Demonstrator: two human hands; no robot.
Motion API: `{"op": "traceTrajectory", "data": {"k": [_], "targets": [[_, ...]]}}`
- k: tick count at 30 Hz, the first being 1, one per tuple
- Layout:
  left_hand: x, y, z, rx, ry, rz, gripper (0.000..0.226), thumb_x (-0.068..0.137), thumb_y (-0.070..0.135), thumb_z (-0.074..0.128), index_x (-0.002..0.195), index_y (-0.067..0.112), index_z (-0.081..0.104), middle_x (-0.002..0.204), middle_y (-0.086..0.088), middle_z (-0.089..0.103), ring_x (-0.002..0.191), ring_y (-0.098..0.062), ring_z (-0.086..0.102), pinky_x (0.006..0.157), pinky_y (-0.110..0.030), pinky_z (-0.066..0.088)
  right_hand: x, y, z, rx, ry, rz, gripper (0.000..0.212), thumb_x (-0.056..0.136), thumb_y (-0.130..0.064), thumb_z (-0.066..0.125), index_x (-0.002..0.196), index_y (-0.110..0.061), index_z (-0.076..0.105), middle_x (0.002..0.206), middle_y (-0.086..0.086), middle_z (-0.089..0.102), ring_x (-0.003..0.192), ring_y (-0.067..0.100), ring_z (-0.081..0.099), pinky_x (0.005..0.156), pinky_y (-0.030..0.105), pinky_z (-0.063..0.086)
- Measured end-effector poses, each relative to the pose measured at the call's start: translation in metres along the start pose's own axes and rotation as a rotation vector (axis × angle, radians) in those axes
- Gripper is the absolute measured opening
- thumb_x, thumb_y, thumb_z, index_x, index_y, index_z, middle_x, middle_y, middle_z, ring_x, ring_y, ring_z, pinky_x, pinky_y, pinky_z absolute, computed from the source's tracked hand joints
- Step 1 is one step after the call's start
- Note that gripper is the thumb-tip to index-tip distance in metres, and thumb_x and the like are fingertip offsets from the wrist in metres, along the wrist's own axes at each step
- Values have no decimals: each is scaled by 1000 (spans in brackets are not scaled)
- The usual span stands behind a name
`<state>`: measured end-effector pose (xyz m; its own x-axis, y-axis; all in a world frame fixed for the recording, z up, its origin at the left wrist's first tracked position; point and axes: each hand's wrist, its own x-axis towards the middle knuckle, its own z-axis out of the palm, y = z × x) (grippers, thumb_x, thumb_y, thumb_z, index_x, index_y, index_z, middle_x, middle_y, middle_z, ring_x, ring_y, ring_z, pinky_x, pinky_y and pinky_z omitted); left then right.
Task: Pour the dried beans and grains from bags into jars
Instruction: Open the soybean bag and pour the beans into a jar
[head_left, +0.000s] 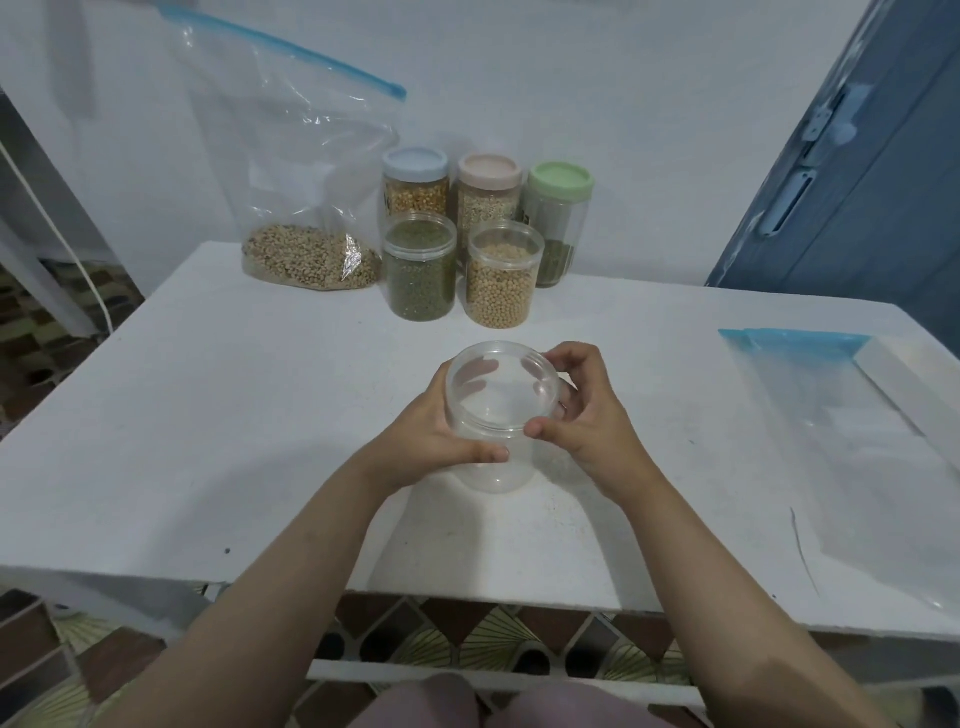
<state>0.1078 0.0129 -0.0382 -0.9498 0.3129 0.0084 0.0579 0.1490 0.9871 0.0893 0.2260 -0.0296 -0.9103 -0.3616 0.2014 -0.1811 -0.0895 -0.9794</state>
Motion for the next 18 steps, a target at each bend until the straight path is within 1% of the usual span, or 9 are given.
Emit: {"op": "traceTrajectory", "data": {"k": [3, 5, 7, 9, 11, 13, 14, 16, 18], "targets": [[2, 3, -9, 23, -71, -27, 97, 57, 32, 89, 139, 39, 37, 147, 13, 43, 135, 1, 41, 113, -30, 36, 0, -2, -5, 47, 24, 82, 77, 62, -40, 91, 123, -12, 53, 117, 1, 64, 109, 12, 64, 87, 24, 51], [3, 4, -12, 33, -106, -46, 100, 57, 33, 88, 141, 38, 35, 146, 18, 43, 135, 2, 41, 113, -32, 37, -1, -1, -8, 26, 72, 84, 68, 73, -52, 81, 124, -13, 61, 122, 2, 68, 115, 16, 63, 95, 30, 50], [2, 4, -13, 28, -116, -65, 103, 57, 33, 89, 144, 37, 33, 145, 22, 43, 135, 1, 41, 113, -38, 39, -4, -1, -6, -21, 82, 68, 62, 80, -60, 69, 129, -23, 62, 136, 2, 62, 128, 19, 56, 104, 34, 47], [2, 4, -13, 19, -120, -76, 103, 57, 33, 89, 144, 38, 33, 145, 23, 43, 134, 1, 41, 111, -42, 41, -7, -2, -1, -75, 48, 65, 76, 80, -66, 64, 144, -31, 45, 147, -1, 51, 135, 14, 49, 106, 28, 45], [2, 5, -13, 11, -125, -80, 104, 57, 33, 89, 145, 38, 33, 145, 23, 43, 134, 2, 41, 110, -45, 42, -9, -1, 5, -114, 11, 55, 100, 70, -66, 74, 152, -34, 26, 153, -5, 38, 136, 8, 46, 103, 21, 44], [2, 6, -13, -6, -126, -81, 103, 57, 32, 89, 144, 38, 33, 145, 23, 43, 135, 2, 40, 109, -46, 43, -10, -2, 7, -88, 36, 52, 106, 64, -62, 81, 150, -42, 23, 155, -7, 31, 135, 7, 48, 100, 22, 47], [1, 6, -13, -13, -124, -81, 102, 57, 32, 89, 143, 40, 34, 145, 24, 43, 135, 2, 40, 109, -46, 43, -11, -3, 6, -80, 63, 50, 99, 69, -59, 79, 150, -42, 24, 155, -6, 32, 132, 6, 50, 101, 24, 48], [1, 5, -11, -16, -118, -75, 98, 57, 33, 88, 139, 45, 36, 145, 24, 42, 135, 1, 40, 110, -45, 43, -12, -3, 2, -111, 113, 48, 75, 85, -46, 66, 151, -38, 30, 152, -3, 39, 128, 3, 54, 109, 37, 46], [1, 4, -10, -19, -108, -69, 97, 57, 34, 88, 137, 46, 36, 146, 22, 42, 135, 1, 40, 111, -45, 41, -12, -3, 0, -123, 142, 48, 54, 93, -39, 57, 145, -34, 41, 146, -4, 48, 127, 8, 55, 111, 49, 42]]}}
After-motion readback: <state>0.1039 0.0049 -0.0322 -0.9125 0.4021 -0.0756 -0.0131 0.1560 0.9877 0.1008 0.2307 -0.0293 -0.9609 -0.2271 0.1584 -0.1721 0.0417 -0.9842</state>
